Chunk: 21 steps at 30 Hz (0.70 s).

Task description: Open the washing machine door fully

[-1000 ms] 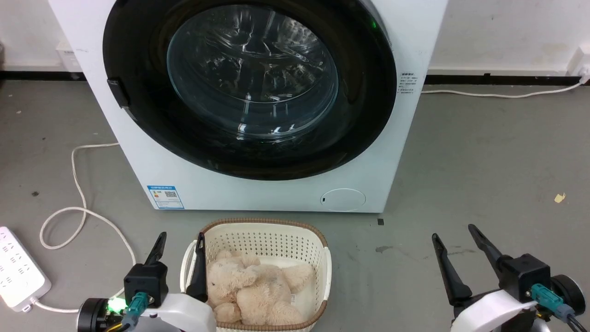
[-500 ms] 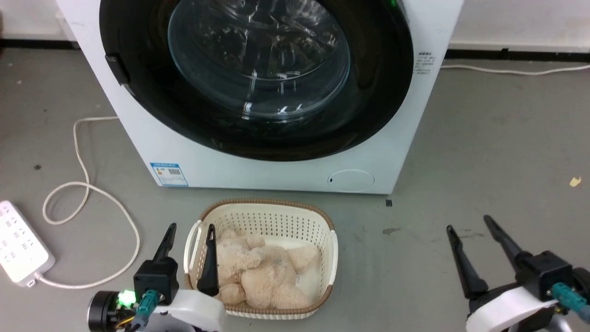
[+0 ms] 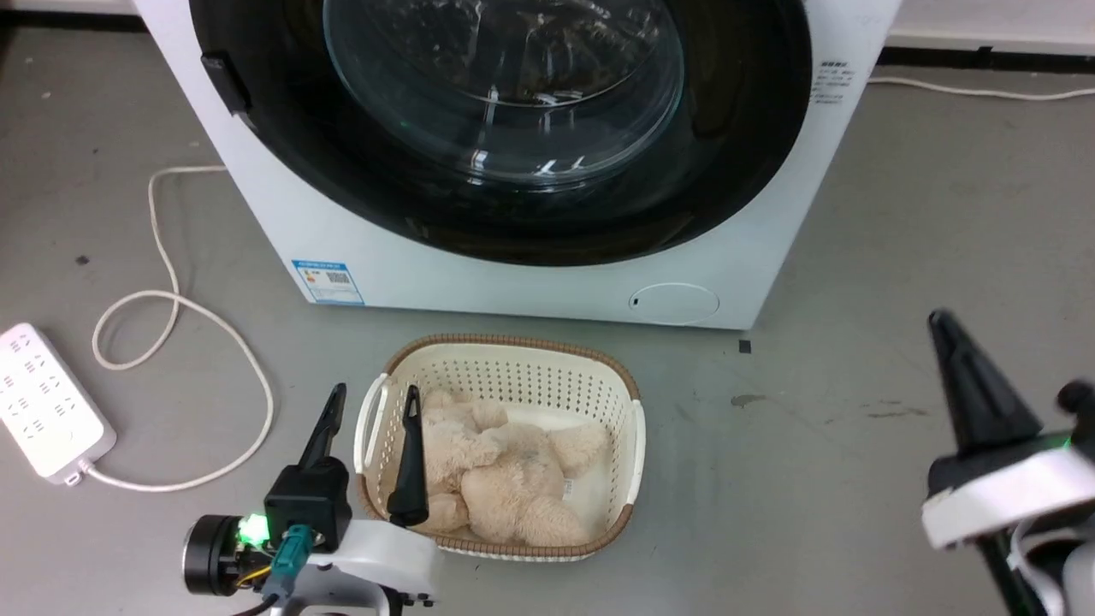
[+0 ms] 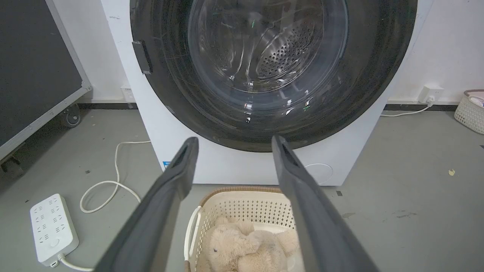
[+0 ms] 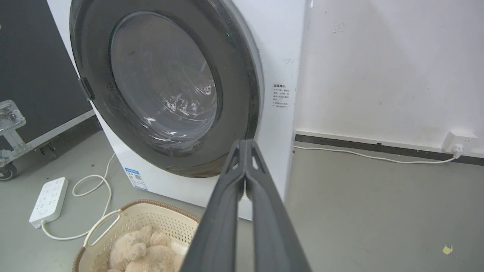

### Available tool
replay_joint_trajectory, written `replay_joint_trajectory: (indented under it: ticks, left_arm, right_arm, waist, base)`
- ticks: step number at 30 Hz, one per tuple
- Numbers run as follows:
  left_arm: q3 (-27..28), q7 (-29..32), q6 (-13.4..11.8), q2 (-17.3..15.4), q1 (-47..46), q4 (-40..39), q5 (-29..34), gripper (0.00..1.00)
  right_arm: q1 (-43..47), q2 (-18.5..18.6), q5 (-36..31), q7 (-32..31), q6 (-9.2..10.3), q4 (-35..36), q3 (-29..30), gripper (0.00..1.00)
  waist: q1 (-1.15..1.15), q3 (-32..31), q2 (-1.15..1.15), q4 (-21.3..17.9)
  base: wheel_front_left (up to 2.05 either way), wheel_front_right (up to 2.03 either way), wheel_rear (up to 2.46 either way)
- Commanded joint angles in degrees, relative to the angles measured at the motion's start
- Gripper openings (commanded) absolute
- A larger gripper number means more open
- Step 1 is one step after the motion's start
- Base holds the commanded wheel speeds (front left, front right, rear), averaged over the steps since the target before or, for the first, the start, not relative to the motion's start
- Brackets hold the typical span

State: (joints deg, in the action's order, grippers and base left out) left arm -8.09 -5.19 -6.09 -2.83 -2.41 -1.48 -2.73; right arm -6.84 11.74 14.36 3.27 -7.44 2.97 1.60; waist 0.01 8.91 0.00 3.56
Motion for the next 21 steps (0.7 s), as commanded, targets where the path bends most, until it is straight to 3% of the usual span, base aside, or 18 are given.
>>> replay_joint_trajectory:
  ticks: [1, 14, 16, 21]
  left_arm:
    - [-0.6, -0.8, -0.7, 0.0, -1.1, -0.3, -0.3, 1.0]
    - [-2.9, -2.3, -3.0, 0.0, -2.7, -1.5, -1.2, 1.0]
    - [-3.9, -2.9, -4.3, 0.0, -3.4, -2.3, -1.8, 1.0]
    - [-5.3, -3.5, -5.3, 0.0, -3.6, -2.8, -2.2, 1.0]
  right_arm:
    - [-2.1, 1.1, 2.4, -0.5, -0.02, 0.5, 0.4, 0.0]
    - [-13.4, 3.7, 17.2, -8.3, -0.02, -3.3, 2.6, 0.0]
    - [-19.1, 3.8, 23.0, -12.9, -0.02, -6.9, 4.0, 0.0]
    - [-25.4, 4.0, 28.0, -18.2, -0.03, -11.0, 5.3, 0.0]
  waist:
    - [-0.01, 0.6, 0.0, 0.3]
    - [-0.01, 5.1, 0.0, 2.4]
    - [-0.01, 7.2, 0.0, 3.3]
    - [-0.01, 9.2, 0.0, 4.4]
  base:
    - [0.0, 0.0, 0.0]
    - [0.0, 0.0, 0.0]
    - [0.0, 0.0, 0.0]
    - [0.0, 0.0, 0.0]
